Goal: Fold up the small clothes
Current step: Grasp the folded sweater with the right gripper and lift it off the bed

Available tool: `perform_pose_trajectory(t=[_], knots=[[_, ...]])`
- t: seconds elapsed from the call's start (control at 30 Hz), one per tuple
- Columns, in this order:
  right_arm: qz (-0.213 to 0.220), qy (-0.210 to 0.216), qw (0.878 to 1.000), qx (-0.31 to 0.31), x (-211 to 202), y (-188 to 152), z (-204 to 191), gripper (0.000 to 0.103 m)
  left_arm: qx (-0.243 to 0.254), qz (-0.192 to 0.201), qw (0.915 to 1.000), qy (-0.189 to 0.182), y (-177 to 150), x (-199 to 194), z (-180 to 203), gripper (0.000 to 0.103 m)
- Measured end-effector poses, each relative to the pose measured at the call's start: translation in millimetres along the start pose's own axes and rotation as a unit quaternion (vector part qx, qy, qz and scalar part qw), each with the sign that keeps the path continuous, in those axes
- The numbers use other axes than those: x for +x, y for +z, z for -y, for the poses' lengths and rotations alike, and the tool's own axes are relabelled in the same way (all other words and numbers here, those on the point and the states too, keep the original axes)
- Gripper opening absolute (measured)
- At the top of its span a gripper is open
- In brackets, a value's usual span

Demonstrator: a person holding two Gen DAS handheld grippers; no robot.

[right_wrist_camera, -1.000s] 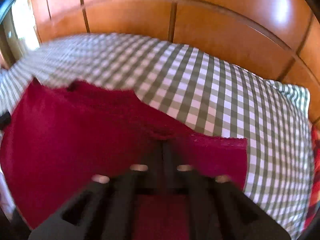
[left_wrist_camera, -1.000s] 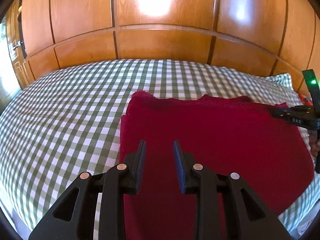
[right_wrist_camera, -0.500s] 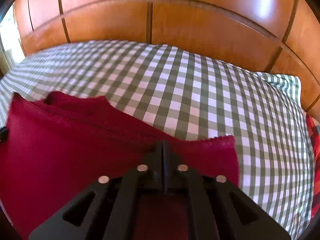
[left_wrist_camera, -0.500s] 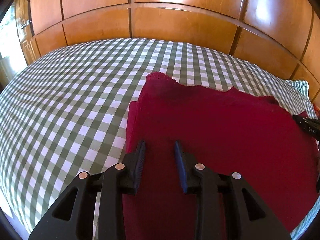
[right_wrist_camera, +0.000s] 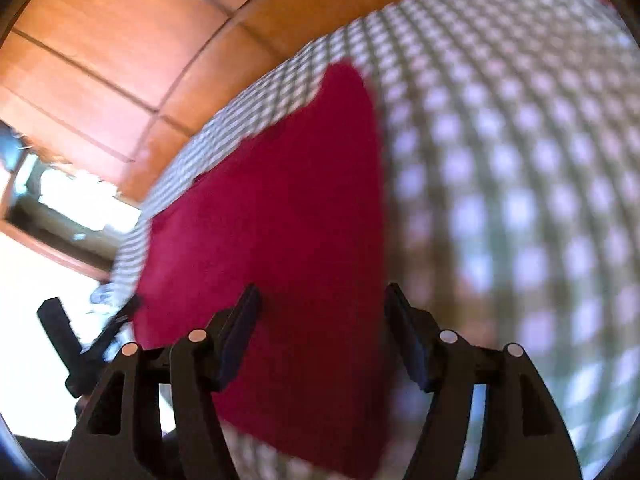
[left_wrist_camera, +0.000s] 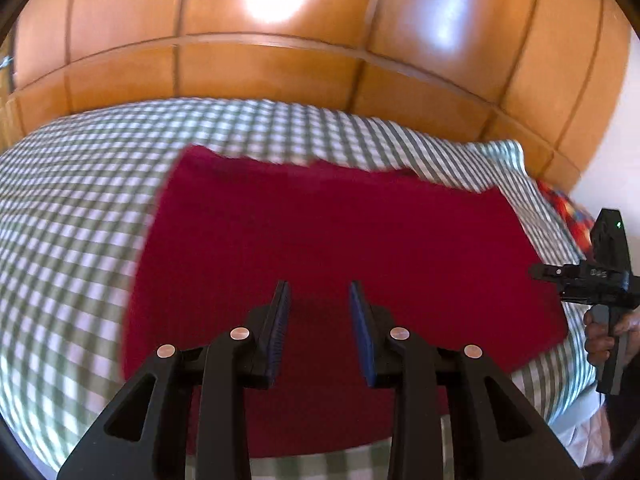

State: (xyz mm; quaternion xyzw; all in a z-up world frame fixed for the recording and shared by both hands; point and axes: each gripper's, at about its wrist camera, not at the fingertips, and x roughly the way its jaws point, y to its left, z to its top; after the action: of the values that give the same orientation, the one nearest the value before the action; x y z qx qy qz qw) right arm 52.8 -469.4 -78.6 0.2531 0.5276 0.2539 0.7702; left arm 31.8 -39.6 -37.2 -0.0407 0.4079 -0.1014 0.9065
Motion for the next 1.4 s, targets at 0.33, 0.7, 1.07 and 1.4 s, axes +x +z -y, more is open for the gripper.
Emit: perform_pose_trajectory(t=[0.33,0.7,1.07,1.4], knots=[[0.011,0.003,1.000,-0.014,18,-13,-22,0.032,-0.011,-0.035,0.9986,0.038,-1,24,14,0.029],[0.036,0.003,0.998,-0.052,16,3,-74,0.026,0.000,-0.023,0.9988,0.044,-6,14,12,0.029],[0.036,0.044,0.987,-0.149,39,33,-212,0.024,-0.010,-0.032,0.9993,0.015,-10,21,0,0.029],[-0.066,0.037,0.966,-0.247,165,16,-314,0.024,-0.041,-0.057,0.9967,-0.042,-12,6,-25,0.029]])
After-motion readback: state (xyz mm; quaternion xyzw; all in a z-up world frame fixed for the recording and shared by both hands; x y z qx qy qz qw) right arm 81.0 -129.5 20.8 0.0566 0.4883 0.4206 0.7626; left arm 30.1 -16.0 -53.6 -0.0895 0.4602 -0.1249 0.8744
